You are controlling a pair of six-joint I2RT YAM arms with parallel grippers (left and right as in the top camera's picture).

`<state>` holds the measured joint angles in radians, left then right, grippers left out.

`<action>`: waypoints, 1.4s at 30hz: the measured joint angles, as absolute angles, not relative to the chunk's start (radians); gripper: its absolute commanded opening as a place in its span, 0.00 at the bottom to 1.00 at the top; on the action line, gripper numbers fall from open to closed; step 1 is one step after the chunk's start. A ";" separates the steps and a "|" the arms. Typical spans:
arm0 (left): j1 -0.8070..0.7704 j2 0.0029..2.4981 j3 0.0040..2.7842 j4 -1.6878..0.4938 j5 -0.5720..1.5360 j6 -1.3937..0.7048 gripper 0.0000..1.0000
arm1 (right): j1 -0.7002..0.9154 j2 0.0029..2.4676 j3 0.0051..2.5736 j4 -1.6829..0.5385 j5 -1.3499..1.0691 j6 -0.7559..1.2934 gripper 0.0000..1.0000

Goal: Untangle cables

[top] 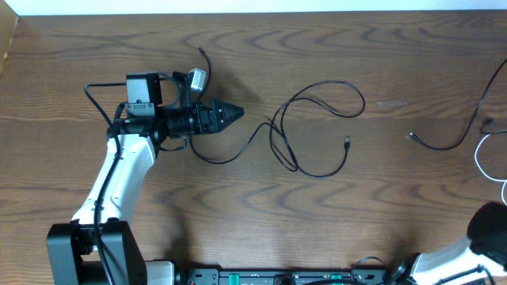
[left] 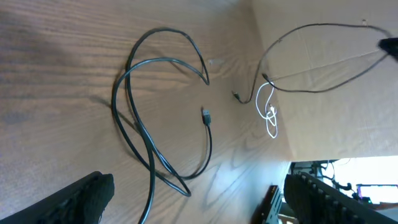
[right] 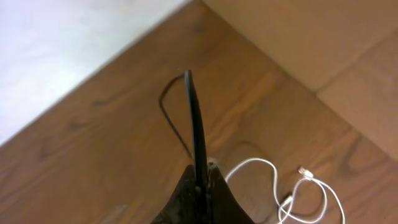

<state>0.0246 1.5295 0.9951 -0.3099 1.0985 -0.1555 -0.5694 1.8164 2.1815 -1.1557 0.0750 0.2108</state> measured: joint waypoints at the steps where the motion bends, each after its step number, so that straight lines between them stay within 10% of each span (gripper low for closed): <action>1: 0.025 1.530 0.995 -0.315 1.098 -0.155 0.93 | -0.582 1.845 2.193 -1.174 0.094 0.228 0.01; 16: 0.025 1.530 0.995 -0.315 1.099 -0.155 0.93 | -0.977 1.883 2.434 -1.291 0.005 0.330 0.01; 42: -0.050 1.530 0.995 -0.311 1.099 -0.152 0.93 | -0.852 2.156 2.435 -1.295 -0.062 0.349 0.01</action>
